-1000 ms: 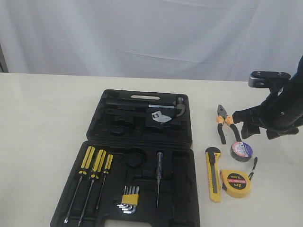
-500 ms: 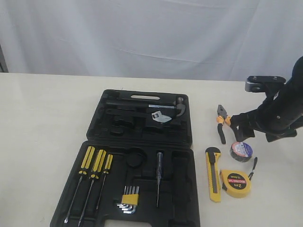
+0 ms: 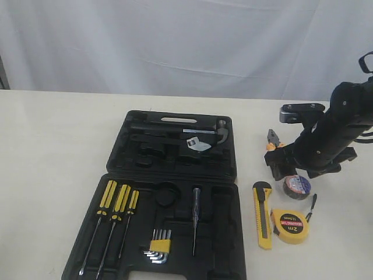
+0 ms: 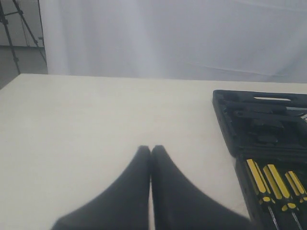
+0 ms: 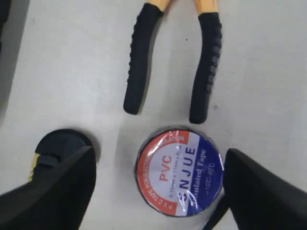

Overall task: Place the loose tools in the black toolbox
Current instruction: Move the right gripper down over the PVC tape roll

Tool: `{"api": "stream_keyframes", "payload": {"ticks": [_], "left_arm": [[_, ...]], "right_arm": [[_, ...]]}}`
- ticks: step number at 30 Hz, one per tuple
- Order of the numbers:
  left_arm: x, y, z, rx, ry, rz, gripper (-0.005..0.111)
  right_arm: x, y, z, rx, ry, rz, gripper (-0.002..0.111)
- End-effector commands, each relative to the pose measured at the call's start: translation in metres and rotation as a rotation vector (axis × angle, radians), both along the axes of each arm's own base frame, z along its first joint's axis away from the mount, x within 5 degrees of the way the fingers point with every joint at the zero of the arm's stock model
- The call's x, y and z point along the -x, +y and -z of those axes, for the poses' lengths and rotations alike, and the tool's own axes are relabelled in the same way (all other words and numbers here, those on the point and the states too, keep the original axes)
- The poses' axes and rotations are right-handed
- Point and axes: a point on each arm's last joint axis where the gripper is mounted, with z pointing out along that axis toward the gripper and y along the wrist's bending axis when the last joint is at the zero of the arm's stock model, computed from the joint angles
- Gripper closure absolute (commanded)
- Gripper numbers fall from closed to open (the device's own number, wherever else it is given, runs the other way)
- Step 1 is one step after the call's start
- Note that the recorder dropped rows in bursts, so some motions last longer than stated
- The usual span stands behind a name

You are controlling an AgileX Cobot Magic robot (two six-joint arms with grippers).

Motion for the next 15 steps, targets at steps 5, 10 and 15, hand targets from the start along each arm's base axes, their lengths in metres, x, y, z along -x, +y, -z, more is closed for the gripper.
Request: {"api": "stream_keyframes", "payload": {"ticks": [5, 10, 15], "left_arm": [[0.0001, -0.0002, 0.0005, 0.002, -0.002, 0.002, 0.107], [0.0001, -0.0002, 0.0005, 0.002, -0.002, 0.002, 0.107], [0.0001, -0.0002, 0.0005, 0.002, -0.002, 0.002, 0.107]], "right_arm": [[-0.0022, -0.0046, 0.0015, 0.037, -0.006, -0.006, 0.038], [-0.0029, -0.0054, 0.0012, 0.050, -0.015, -0.015, 0.038], [-0.0029, -0.0054, 0.0012, 0.050, -0.015, -0.015, 0.038]]}}
